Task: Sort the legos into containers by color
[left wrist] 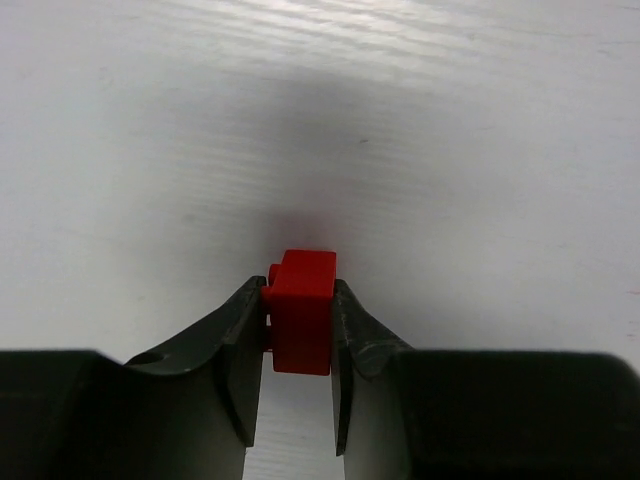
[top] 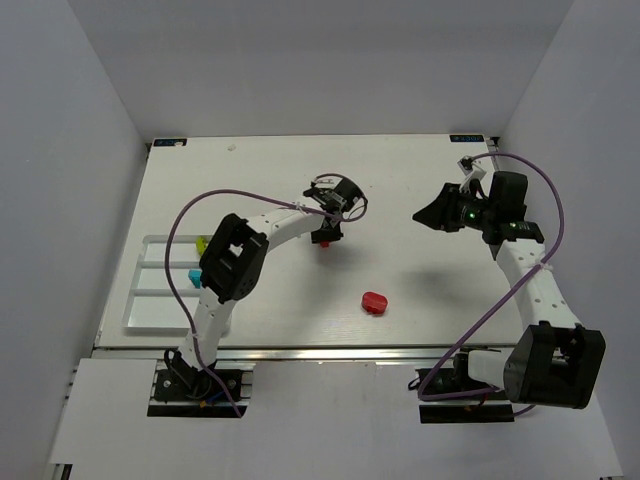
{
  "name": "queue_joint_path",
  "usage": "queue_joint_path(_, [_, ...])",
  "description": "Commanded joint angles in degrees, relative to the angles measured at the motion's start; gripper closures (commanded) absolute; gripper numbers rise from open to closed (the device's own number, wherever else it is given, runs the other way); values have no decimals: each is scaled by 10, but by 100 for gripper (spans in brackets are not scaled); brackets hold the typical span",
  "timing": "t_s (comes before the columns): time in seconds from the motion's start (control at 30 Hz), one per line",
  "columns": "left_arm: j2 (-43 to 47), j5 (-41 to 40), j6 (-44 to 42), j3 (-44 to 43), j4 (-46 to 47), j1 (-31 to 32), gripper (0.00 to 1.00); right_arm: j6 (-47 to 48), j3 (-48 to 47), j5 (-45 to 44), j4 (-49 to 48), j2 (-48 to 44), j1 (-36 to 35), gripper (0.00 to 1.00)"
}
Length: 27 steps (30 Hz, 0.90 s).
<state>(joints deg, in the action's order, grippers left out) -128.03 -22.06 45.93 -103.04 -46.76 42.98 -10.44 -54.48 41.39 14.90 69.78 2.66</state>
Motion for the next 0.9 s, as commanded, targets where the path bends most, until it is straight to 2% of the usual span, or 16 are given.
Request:
queue_joint_path(0.0, [123,-61,20,46,-27,-2,100,13,2,26,-14,-9,2,65])
queue_joint_path(0.07, [177,-100,43,122,-44,-10,100,28,3,24,-10,-6,-1,73])
queue_joint_path(0.1, [229,-117,78,150,-57,-15,100,33,3,23,-1,-4,-2,81])
queue_joint_path(0.17, [280,-179,130,214,-122,-21,100,45,-5,19,12,4,-4,88])
queue_joint_path(0.23, [345,-202,214,265,-207,-42,100,50,-12,12,21,15,-8,92])
queue_joint_path(0.3, [393,-219,259,308,-241,-53,100,53,-12,5,24,19,-14,93])
queue_joint_path(0.33, [447,-221,271,331,-249,-53,100,54,-12,3,26,23,-17,93])
queue_joint_path(0.47, [558,-220,275,463,-237,-103,100,53,-12,-9,25,25,-26,93])
queue_joint_path(0.57, [584,-221,269,502,-234,-129,100,57,-12,-15,25,26,-25,92])
queue_joint_path(0.67, [568,-218,268,519,-241,-163,99,69,-16,-18,31,37,-45,84])
queue_joint_path(0.77, [553,-198,254,524,-225,-188,95,102,-31,-12,57,60,-55,66])
queue_joint_path(0.8, [544,-190,243,531,-210,-199,91,121,-40,-4,74,67,-62,55])
queue_joint_path(0.83, [540,-172,237,535,-201,-205,78,150,-48,-4,85,82,-63,49])
queue_joint_path(0.87, [537,-165,231,538,-196,-210,74,167,-53,-8,95,89,-69,41])
